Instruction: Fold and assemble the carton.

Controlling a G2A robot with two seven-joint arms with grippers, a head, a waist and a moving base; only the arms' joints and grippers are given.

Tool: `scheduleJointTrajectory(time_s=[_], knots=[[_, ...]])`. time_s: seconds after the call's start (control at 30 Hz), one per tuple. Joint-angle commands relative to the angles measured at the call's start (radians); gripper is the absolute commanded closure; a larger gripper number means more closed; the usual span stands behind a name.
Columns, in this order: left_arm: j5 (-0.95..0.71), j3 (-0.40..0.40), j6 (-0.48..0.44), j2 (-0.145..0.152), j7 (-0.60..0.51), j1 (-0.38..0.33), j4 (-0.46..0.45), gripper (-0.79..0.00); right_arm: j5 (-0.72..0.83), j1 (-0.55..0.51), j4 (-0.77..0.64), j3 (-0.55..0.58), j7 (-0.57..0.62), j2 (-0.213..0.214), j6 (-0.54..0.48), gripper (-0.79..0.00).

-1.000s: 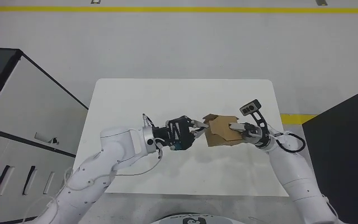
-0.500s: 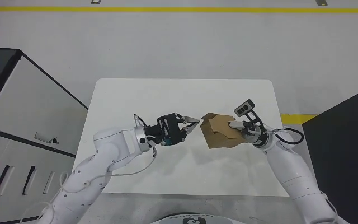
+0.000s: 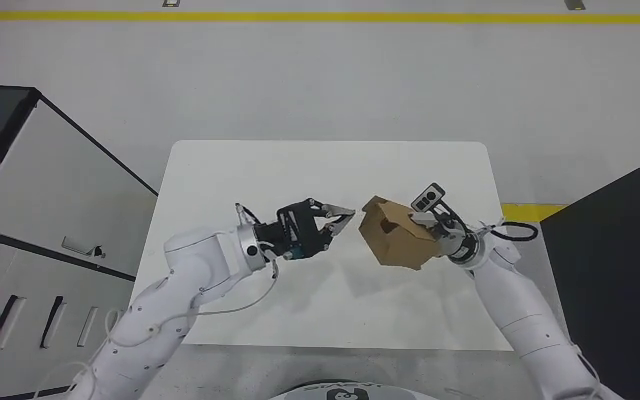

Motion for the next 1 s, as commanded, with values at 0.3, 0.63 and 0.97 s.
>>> scheduleJointTrajectory(time_s=[0.3, 0.63, 0.97], knots=[[0.004, 0.061, -0.035, -0.009, 0.008, -0.047, -0.019, 0.0, -0.08, 0.01, 0.008, -0.018, -0.013, 0.0, -0.017, 0.0], [-0.006, 0.153, -0.039, -0.031, -0.007, -0.148, 0.018, 0.0, -0.107, 0.003, -0.005, -0.019, -0.014, 0.002, -0.036, 0.0], [-0.009, 0.252, -0.028, -0.059, -0.112, -0.236, 0.031, 0.0, -0.119, -0.016, -0.016, -0.007, -0.02, 0.005, -0.052, 0.0]])
